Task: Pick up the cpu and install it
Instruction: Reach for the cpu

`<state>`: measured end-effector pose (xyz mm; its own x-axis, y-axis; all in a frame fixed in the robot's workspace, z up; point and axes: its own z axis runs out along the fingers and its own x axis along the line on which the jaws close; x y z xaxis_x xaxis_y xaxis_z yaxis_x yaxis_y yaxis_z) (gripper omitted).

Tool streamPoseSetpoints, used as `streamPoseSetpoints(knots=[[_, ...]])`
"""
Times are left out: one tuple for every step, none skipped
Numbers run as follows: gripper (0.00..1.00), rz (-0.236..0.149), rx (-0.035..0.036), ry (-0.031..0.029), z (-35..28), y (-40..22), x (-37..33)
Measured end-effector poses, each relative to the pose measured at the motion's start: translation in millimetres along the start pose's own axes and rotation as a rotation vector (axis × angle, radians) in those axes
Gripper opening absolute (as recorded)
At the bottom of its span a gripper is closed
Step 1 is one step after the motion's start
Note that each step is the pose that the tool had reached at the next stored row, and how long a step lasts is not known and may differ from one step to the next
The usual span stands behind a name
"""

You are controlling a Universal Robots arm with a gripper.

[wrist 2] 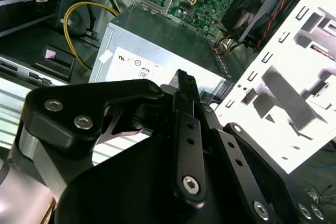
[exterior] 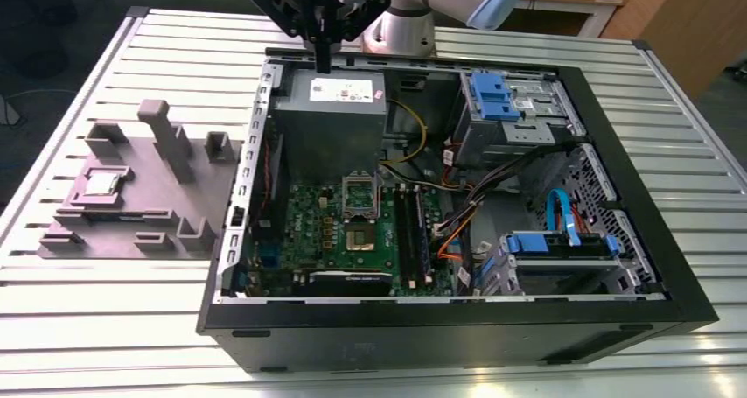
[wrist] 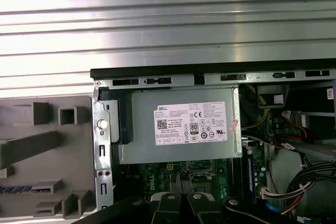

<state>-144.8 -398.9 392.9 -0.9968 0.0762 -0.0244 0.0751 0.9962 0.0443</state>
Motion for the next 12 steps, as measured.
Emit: streamPoseSetpoints(knots=[[0.11,0.0,0.0,0.0,0.0,0.0,0.1],[0.11,0.0,-0.0001,-0.0001,0.1,0.0,0.3],[0.11,0.0,-0.0001,-0.0001,0.0,-0.1,0.8],[0.11,0.0,0.0,0.0,0.0,-0.1,1.0],[0.11,0.0,-0.0001,-0.0001,0.0,-0.1,1.3],[0.11,0.0,-0.0001,0.0,0.0,-0.1,1.6],[0.11,0.0,0.0,0.0,0.0,-0.2,2.2],[0.11,0.0,-0.0001,-0.0001,0.0,-0.2,2.8],[0.11,0.0,0.0,-0.0001,0.0,-0.3,3.2],[0.11,0.0,-0.0001,0.0,0.0,-0.3,3.6],[0.11,0.0,0.0,0.0,-0.1,-0.3,4.0],[0.11,0.0,0.0,0.0,-0.1,-0.4,4.5]])
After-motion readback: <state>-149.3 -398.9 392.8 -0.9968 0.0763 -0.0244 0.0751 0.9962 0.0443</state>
